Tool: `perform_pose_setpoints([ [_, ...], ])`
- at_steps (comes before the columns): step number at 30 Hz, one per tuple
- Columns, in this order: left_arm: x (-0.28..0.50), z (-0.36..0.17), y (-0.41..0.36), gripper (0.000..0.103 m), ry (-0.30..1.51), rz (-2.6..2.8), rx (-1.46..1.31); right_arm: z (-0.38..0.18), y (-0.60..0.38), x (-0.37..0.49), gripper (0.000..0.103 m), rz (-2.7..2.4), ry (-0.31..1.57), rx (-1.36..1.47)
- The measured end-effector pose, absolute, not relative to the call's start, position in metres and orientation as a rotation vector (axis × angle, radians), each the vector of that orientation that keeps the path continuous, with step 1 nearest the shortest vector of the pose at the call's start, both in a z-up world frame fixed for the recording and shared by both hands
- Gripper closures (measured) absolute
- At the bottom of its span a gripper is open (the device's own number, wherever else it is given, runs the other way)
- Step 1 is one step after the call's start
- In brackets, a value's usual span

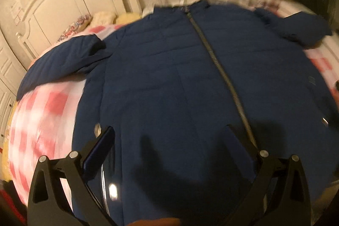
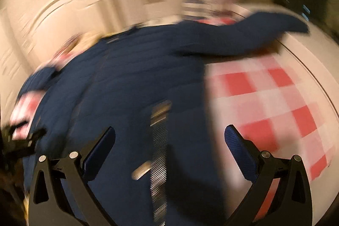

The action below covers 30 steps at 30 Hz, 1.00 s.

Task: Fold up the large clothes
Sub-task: 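Grasp the sleeve nearest the right tool and fold it across the jacket front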

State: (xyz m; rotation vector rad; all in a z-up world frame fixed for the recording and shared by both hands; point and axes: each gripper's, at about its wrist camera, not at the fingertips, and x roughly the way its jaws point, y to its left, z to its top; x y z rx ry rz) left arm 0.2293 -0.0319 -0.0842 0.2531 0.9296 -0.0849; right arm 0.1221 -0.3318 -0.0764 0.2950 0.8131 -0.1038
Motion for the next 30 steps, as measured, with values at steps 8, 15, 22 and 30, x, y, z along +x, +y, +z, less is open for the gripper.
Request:
perform_pose_setpoints([
  [8, 0.321, -0.116, -0.017, 0.002, 1.083, 0.010, 0.163, -0.104, -0.482, 0.218, 0.004, -0.346, 0.788, 0.673],
  [15, 0.323, -0.126, 0.007, 0.002, 1.043, -0.094, 0.039, -0.100, -0.531, 0.272, 0.033, -0.418, 0.730, 0.734],
  [22, 0.314, -0.130, -0.002, 0.002, 0.944, -0.082, 0.059, -0.042, -0.457, 0.285, 0.076, -0.262, 0.539, 0.510],
  [30, 0.311, -0.130, 0.001, 0.002, 0.933, -0.091, 0.051, -0.018, -0.236, 0.298, 0.076, 0.239, 0.623, 0.051],
])
